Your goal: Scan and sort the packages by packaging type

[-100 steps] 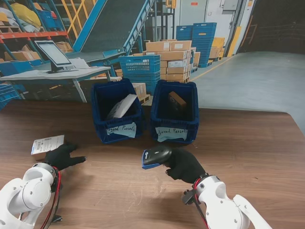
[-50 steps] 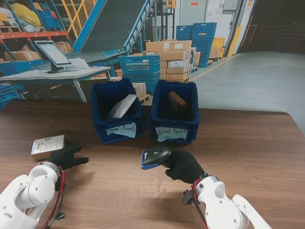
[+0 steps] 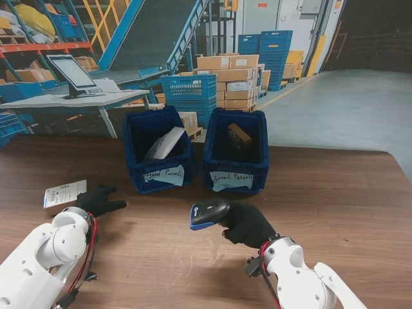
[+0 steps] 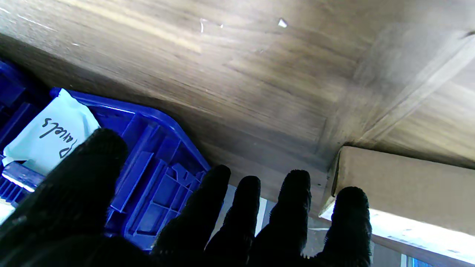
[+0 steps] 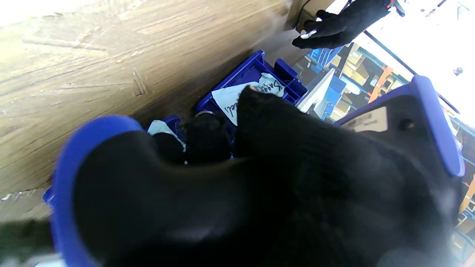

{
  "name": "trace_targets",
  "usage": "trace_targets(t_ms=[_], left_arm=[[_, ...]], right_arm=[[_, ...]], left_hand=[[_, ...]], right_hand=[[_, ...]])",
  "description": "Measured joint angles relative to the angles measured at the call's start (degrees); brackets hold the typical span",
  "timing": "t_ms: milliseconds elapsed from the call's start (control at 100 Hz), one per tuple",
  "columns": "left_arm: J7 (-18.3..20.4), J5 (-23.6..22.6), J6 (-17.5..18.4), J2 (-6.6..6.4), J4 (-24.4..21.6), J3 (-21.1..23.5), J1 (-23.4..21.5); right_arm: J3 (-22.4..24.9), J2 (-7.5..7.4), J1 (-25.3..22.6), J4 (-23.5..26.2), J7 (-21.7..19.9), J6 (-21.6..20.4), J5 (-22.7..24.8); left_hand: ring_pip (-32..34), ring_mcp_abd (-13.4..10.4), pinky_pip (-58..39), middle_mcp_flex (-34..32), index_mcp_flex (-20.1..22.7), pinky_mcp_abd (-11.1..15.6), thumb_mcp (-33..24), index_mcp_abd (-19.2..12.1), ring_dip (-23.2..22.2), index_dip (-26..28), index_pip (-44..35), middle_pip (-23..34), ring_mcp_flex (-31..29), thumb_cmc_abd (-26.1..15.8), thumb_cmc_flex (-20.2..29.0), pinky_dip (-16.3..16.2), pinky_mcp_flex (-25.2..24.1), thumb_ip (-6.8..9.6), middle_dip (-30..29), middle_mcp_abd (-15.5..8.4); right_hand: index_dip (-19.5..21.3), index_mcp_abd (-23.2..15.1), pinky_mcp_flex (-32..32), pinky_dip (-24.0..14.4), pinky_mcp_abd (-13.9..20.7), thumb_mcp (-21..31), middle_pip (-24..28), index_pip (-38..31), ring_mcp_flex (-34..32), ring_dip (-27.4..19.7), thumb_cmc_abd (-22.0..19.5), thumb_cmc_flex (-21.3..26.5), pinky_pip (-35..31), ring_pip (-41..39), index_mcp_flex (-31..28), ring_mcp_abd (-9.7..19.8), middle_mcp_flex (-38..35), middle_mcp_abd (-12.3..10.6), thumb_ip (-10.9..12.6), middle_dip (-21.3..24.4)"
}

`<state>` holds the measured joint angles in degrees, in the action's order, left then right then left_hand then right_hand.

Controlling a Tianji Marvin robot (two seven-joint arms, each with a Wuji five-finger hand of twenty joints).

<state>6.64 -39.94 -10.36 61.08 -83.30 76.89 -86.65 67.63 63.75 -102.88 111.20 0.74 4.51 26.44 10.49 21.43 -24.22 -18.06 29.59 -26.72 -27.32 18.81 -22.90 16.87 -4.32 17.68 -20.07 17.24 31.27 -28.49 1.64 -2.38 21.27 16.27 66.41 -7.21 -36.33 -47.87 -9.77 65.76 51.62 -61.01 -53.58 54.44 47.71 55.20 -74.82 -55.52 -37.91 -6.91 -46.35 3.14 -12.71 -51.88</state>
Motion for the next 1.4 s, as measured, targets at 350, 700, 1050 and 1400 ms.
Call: trace_targets(t_ms=[350,700,1050,1400], left_arm=[[-1.6,1.1,-0.4,0.42,2.9,-2.0,2.6],[-0.6,-1.0,-0.7,0.81,-0.6,0.6,0.8],[3.5,-5.5,-0.3,0.37,-8.5,9.1,-5.8],[5.1,-8.0,2.4,-0.6,-4.2,14.1,-4.7]], right_arm=[[-0.2,-0.07,0.2,0.2,-0.2,0.3,0.2],[-0.5,-0.06,0.7,-0.1,-0.1,0.3,0.0],[-1.3,-0.02,1.2,-0.8,1.2,-0.4,0.1],[-4.2,0.2,3.8,-2.5,2.7,-0.5,-0.3]], left_hand=[[-0.1,0.0,0.8,0.0,0.0,0.1,0.0,0.0,0.7,0.0,0.0,0.0,0.7,0.0,0.0,0.2,0.0,0.0,0.0,0.0],[-0.1,0.0,1.2,0.0,0.0,0.1,0.0,0.0,1.3,0.0,0.0,0.0,0.7,0.0,0.0,0.8,0.0,0.0,0.0,0.0],[-0.1,0.0,1.4,0.0,0.0,0.7,-0.1,0.0,1.3,0.0,0.0,0.0,0.7,-1.2,0.0,1.4,0.0,0.0,0.0,0.0],[-1.5,-0.1,1.5,1.5,-2.6,1.0,2.0,-0.1,2.0,0.4,0.0,-0.5,4.0,-1.8,-0.3,1.7,-0.6,0.0,-0.2,0.0]], right_hand=[[0.0,0.0,0.0,0.0,0.0,0.0,0.0,0.0,0.0,0.0,0.0,0.0,0.0,0.0,0.0,0.0,0.0,0.0,0.0,0.0],[0.0,0.0,0.0,0.0,0.0,0.0,0.0,0.0,0.0,0.0,0.0,0.0,0.0,0.0,0.0,0.0,0.0,0.0,0.0,0.0],[0.0,0.0,0.0,0.0,0.0,0.0,0.0,0.0,0.0,0.0,0.0,0.0,0.0,0.0,0.0,0.0,0.0,0.0,0.0,0.0],[0.0,0.0,0.0,0.0,0.0,0.0,0.0,0.0,0.0,0.0,0.0,0.0,0.0,0.0,0.0,0.0,0.0,0.0,0.0,0.0]])
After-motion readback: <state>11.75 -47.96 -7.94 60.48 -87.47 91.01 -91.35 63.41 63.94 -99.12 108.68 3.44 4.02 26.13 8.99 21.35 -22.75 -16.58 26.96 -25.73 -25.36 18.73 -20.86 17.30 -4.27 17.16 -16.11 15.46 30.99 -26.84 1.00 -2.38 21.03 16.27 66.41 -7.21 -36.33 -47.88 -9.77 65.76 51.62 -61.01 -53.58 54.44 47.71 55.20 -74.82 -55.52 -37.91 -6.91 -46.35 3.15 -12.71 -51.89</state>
